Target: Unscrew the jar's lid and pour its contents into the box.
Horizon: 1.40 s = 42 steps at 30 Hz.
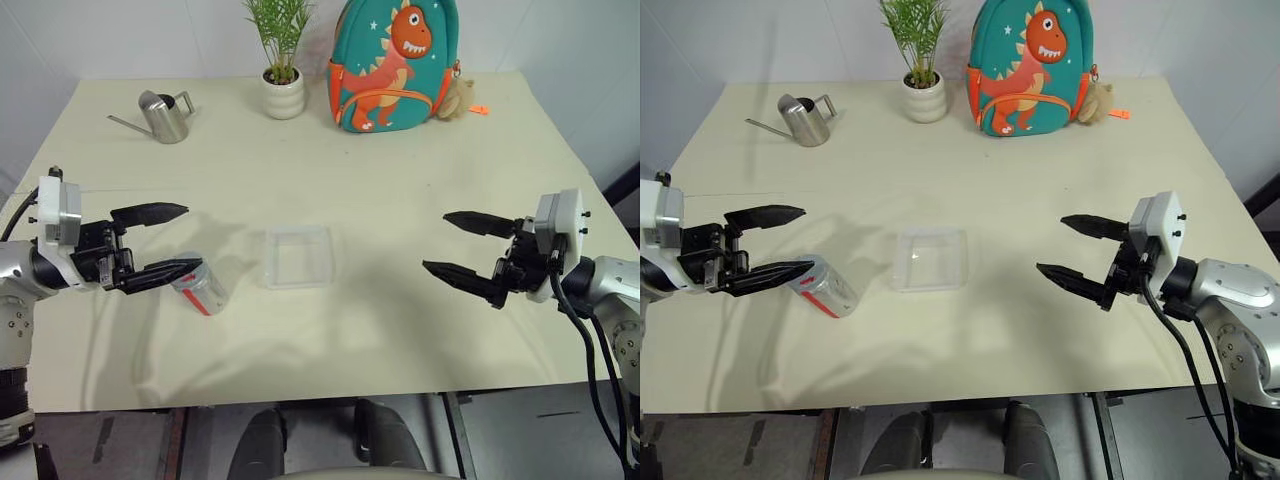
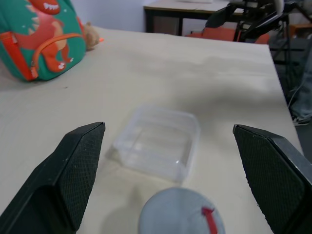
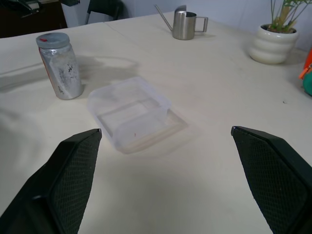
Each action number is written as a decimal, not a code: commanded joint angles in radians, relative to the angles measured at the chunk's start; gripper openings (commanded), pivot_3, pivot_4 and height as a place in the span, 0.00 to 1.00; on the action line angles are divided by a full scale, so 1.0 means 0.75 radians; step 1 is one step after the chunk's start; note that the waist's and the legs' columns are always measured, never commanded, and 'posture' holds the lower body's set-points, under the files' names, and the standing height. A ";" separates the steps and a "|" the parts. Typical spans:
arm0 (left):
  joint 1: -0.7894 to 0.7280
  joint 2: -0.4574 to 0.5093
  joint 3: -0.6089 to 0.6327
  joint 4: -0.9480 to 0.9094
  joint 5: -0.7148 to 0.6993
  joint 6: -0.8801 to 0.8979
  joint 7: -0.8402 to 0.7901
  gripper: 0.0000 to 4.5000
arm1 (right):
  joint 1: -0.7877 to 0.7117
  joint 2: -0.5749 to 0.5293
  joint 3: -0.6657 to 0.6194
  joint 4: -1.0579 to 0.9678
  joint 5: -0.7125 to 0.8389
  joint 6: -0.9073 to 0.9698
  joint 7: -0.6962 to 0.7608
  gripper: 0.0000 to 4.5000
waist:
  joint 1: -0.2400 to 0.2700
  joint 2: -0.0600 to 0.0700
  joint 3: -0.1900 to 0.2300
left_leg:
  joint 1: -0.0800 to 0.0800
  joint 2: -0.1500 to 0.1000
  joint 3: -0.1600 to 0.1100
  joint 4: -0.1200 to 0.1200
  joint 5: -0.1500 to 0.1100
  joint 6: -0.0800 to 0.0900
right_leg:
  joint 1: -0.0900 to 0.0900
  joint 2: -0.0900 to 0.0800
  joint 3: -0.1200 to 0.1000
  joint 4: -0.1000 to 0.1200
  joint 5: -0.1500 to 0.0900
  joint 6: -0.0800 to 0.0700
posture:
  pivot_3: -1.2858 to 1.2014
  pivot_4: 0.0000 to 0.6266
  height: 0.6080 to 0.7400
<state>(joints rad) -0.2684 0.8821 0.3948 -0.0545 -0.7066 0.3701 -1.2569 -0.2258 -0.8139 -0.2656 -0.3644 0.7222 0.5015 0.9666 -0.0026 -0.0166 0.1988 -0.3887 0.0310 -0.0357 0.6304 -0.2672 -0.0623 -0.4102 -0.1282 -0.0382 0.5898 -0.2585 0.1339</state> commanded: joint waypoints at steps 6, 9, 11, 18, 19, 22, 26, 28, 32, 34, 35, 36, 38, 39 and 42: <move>0.252 -0.068 0.235 -0.324 -0.085 0.029 0.175 1.00 | -0.143 0.047 0.127 0.149 -0.070 -0.090 0.108 1.00 | -0.007 0.000 0.000 | 0.002 0.000 0.002 0.000 0.000 0.000 | 0.000 0.000 0.003 0.001 0.000 0.000 | 0.52 0.24 1.00; 0.379 -0.132 0.333 -0.482 -0.113 0.044 0.299 1.00 | -0.209 0.075 0.172 0.208 -0.090 -0.112 0.148 1.00 | -0.004 0.000 0.000 | 0.002 0.000 0.003 0.000 -0.001 0.001 | 0.000 0.000 0.004 0.000 0.000 0.000 | 0.52 0.24 1.00; 0.533 -0.232 0.410 -0.661 -0.119 0.048 0.420 1.00 | -0.276 0.112 0.219 0.253 -0.102 -0.129 0.186 1.00 | -0.002 0.000 0.000 | 0.002 0.000 0.003 0.001 -0.001 0.001 | 0.000 0.000 0.004 0.001 0.000 0.000 | 0.52 0.24 1.00; 0.965 -0.632 0.424 -0.977 0.007 -0.094 0.701 1.00 | -0.461 0.225 0.336 0.293 -0.105 -0.157 0.303 1.00 | 0.002 -0.001 0.000 | 0.004 0.000 0.009 0.003 -0.002 0.002 | 0.000 0.003 0.014 0.000 0.002 0.003 | 0.52 0.24 1.00; 0.992 -0.678 0.398 -0.979 0.062 -0.136 0.726 1.00 | -0.481 0.235 0.351 0.293 -0.106 -0.153 0.320 1.00 | 0.005 -0.002 -0.001 | 0.004 0.000 0.008 0.004 -0.002 0.002 | 0.000 0.004 0.014 0.000 0.002 0.002 | 0.52 0.24 1.00; 1.003 -0.792 0.348 -0.931 0.212 -0.272 0.821 1.00 | -0.533 0.253 0.384 0.295 -0.105 -0.146 0.358 1.00 | 0.015 -0.002 -0.001 | 0.003 0.000 0.008 0.007 -0.002 0.003 | 0.001 0.005 0.015 -0.001 -0.005 -0.014 | 0.52 0.24 1.00; 1.025 -0.882 0.229 -0.851 0.328 -0.400 0.855 1.00 | -0.589 0.279 0.403 0.285 -0.094 -0.128 0.364 1.00 | 0.007 -0.003 -0.001 | 0.003 0.000 0.012 0.014 -0.002 0.003 | 0.002 0.005 0.020 -0.003 -0.005 -0.019 | 0.52 0.24 1.00; 1.036 -0.900 0.166 -0.817 0.373 -0.448 0.856 1.00 | -0.595 0.284 0.404 0.264 -0.089 -0.114 0.357 1.00 | 0.003 -0.006 -0.003 | 0.002 0.000 0.013 0.019 -0.004 0.005 | 0.002 0.005 0.021 -0.003 -0.004 -0.019 | 0.52 0.24 1.00; 1.011 -0.928 0.103 -0.730 0.434 -0.529 0.910 1.00 | -0.587 0.289 0.397 0.209 -0.076 -0.076 0.335 1.00 | 0.002 -0.007 -0.004 | 0.003 0.001 0.015 0.021 -0.006 0.008 | 0.002 0.005 0.022 -0.003 -0.004 -0.020 | 0.52 0.24 1.00; 0.986 -0.937 0.071 -0.682 0.480 -0.568 0.948 1.00 | -0.582 0.288 0.392 0.189 -0.071 -0.060 0.328 1.00 | 0.002 -0.007 -0.004 | 0.003 0.001 0.016 0.021 -0.006 0.009 | 0.002 0.005 0.023 -0.003 -0.004 -0.020 | 0.52 0.24 1.00; 0.976 -0.942 0.056 -0.656 0.499 -0.592 0.964 1.00 | -0.579 0.286 0.391 0.183 -0.070 -0.055 0.326 1.00 | 0.003 -0.007 -0.004 | 0.003 0.001 0.017 0.021 -0.007 0.009 | 0.002 0.005 0.023 -0.003 -0.004 -0.020 | 0.52 0.24 1.00; 0.966 -0.948 0.042 -0.628 0.524 -0.619 0.982 1.00 | -0.577 0.285 0.390 0.178 -0.071 -0.052 0.326 1.00 | 0.003 -0.007 -0.004 | 0.003 0.001 0.017 0.021 -0.007 0.009 | 0.002 0.005 0.023 -0.003 -0.004 -0.020 | 0.52 0.24 1.00; 0.941 -0.960 0.016 -0.564 0.553 -0.673 1.004 1.00 | -0.572 0.283 0.395 0.167 -0.080 -0.052 0.324 1.00 | 0.003 -0.007 -0.004 | 0.003 0.001 0.018 0.021 -0.007 0.009 | 0.002 0.005 0.023 -0.003 -0.004 -0.020 | 0.52 0.24 1.00; 0.925 -0.962 0.002 -0.533 0.581 -0.704 1.020 1.00 | -0.572 0.284 0.397 0.164 -0.083 -0.053 0.323 1.00 | 0.003 -0.007 -0.004 | 0.003 0.001 0.018 0.022 -0.008 0.010 | 0.002 0.005 0.024 -0.003 -0.004 -0.019 | 0.52 0.24 1.00; 0.868 -0.974 -0.047 -0.453 0.627 -0.763 1.063 1.00 | -0.579 0.290 0.399 0.158 -0.084 -0.050 0.314 1.00 | 0.003 -0.007 -0.004 | 0.003 0.001 0.019 0.022 -0.008 0.010 | 0.001 0.005 0.024 -0.003 -0.003 -0.019 | 0.52 0.24 1.00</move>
<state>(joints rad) 0.3918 0.1600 0.3729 -0.4035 -0.2592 -0.1572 -0.4814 -0.6537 -0.5978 0.0425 -0.2084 0.6474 0.4627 1.2090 -0.0003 -0.0223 0.1957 -0.3867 0.0320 -0.0216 0.6466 -0.2732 -0.0549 -0.4094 -0.1247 -0.0202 0.5879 -0.2609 0.1201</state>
